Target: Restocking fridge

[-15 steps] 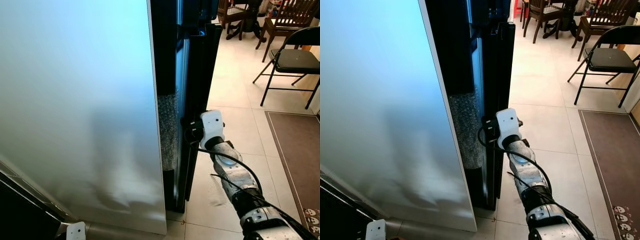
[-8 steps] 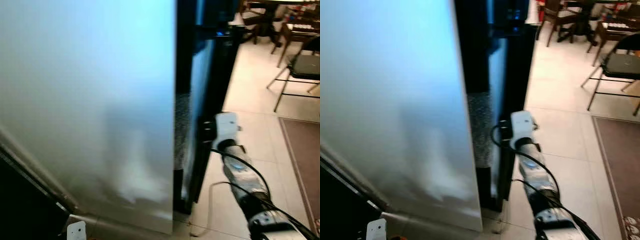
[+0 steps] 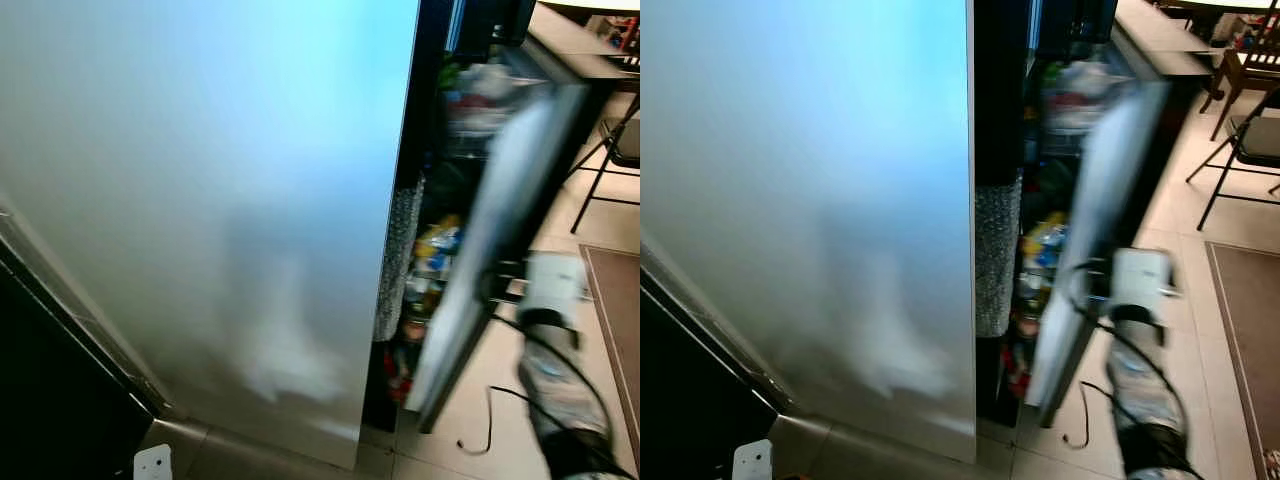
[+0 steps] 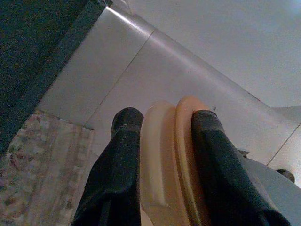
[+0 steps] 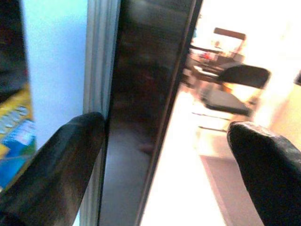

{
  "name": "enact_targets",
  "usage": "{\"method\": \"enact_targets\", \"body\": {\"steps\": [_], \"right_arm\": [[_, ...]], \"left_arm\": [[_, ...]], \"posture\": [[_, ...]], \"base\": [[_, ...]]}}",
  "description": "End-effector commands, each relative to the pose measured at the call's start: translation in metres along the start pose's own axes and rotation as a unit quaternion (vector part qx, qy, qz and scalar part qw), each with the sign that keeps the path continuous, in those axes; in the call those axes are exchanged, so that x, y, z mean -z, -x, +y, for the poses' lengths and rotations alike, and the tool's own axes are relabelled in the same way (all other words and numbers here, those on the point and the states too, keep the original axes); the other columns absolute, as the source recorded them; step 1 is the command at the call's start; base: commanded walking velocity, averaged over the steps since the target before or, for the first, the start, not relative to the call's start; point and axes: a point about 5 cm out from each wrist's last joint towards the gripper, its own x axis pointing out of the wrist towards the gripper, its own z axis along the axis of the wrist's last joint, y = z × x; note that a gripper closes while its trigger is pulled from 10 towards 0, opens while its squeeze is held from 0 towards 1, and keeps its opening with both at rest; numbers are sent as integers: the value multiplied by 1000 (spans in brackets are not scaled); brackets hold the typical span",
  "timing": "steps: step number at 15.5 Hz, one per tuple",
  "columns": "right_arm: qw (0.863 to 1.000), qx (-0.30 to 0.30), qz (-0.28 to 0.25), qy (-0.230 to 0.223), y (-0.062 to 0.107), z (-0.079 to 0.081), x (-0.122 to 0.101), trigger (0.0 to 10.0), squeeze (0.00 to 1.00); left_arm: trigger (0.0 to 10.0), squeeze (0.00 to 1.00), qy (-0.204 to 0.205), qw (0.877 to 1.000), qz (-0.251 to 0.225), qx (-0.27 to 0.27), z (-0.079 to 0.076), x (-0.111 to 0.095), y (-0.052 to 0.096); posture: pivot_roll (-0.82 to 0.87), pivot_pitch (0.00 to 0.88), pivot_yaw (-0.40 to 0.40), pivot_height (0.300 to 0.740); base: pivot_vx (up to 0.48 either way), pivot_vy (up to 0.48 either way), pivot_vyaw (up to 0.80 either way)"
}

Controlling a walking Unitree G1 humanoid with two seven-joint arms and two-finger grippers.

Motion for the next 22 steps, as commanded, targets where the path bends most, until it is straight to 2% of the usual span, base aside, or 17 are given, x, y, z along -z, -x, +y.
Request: {"method": "enact_targets", "body": {"steps": [1,5,7,10,12,13,14,15,16,20,22], "right_arm": [[999,28,33,-3,3,-13,13,10000,0],[995,-3,102,0,10,-14,43,10000,0],[987,-17,161,5,20,-17,68,10000,0],[957,-44,288,17,55,-19,116,10000,0],[921,-103,374,30,93,-8,148,10000,0],[909,-128,395,41,108,-3,156,10000,0],[890,-150,427,52,126,0,167,10000,0],[881,-160,443,52,136,1,172,10000,0],[868,-154,473,16,157,7,181,10000,0],[854,-147,498,-29,177,23,186,10000,0],[848,-169,501,-14,181,28,187,10000,0]], "left_arm": [[10000,0,-9,1000,25,16,-6,12,2],[10000,0,-8,1000,25,17,-7,12,2],[10000,0,-7,1000,24,17,-8,11,2],[10000,0,-9,999,23,20,-11,10,1],[10000,0,-12,999,22,23,-13,9,1],[10000,0,-12,999,22,24,-13,9,1],[10000,0,-12,999,21,23,-13,8,1],[10000,0,-12,999,21,23,-12,8,1],[10000,0,-18,999,20,23,-10,8,1],[10000,0,-22,999,21,23,-7,8,1],[10000,0,-22,999,21,23,-6,9,1]], "posture": [[-149,0,38,740],[-147,0,35,740],[-146,0,33,740],[-162,0,42,740],[-155,0,42,740],[-149,0,40,740],[-148,0,40,740],[-144,0,42,740],[-144,0,48,740],[-143,0,54,740],[-140,0,54,740]], "base": [[0,0,0],[0,0,0],[0,0,0],[0,0,0],[0,0,0],[0,0,0],[0,0,0],[0,0,0],[0,0,0],[0,-315,0],[0,-368,0]]}}
